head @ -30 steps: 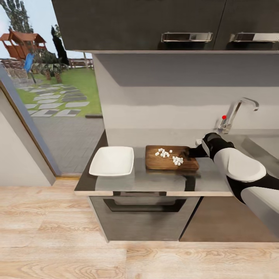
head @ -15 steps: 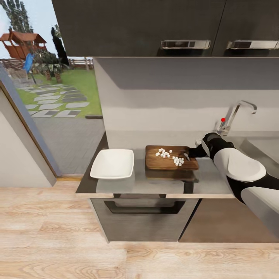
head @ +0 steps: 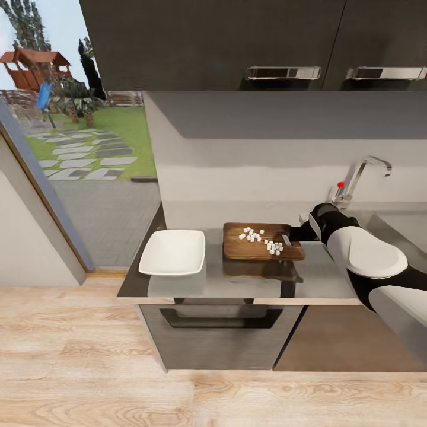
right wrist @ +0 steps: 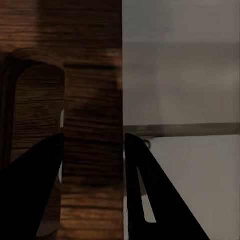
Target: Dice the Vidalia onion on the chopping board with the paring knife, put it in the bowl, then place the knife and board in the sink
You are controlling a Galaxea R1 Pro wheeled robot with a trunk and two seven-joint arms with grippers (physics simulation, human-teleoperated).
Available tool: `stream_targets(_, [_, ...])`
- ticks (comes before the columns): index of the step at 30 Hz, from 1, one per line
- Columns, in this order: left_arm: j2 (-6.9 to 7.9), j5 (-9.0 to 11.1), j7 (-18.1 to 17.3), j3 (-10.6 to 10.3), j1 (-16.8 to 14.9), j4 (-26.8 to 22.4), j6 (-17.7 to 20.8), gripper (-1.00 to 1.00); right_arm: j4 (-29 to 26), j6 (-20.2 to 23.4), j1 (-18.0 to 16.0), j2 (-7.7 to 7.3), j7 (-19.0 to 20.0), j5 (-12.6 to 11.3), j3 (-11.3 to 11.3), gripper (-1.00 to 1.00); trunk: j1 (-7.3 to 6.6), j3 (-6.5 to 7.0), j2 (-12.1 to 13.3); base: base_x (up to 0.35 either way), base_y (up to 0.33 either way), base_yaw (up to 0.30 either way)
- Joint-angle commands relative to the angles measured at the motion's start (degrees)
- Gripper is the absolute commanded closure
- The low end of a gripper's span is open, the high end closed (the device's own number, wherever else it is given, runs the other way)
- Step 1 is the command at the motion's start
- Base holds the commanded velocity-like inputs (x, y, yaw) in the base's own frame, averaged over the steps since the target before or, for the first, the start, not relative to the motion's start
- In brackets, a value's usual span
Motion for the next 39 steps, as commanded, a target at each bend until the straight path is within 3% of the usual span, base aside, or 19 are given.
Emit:
stream_targets(1, [-0.02,0.21,0.32,-0.51,-0.03,0.02,-0.11,-1.00,-0.08,0.14,-0.06,0.01,0.46,0.51,-0.29,1.00,0.00,-0.06,-0.04,0.000,0.000,0.000])
stream_targets(21, [-0.02,0.21,0.35,-0.52,-0.03,0.02,-0.11,-1.00,-0.08,0.50,-0.06,0.11,0.03,0.58,-0.17,1.00,0.00,-0.06,-0.04,0.000,0.000,0.000])
stream_targets(34, [-0.02,0.21,0.35,-0.51,-0.03,0.02,-0.11,-1.00,-0.08,0.50,-0.06,0.18,0.03,0.58,-0.17,1.00,-2.85,2.28,5.18,0.000,0.000,0.000])
stream_targets(39, [-0.02,0.21,0.35,-0.51,-0.03,0.02,-0.16,-1.00,-0.08,0.46,-0.06,0.15,0.03,0.58,-0.17,1.00,-2.85,2.28,5.18,0.000,0.000,0.000])
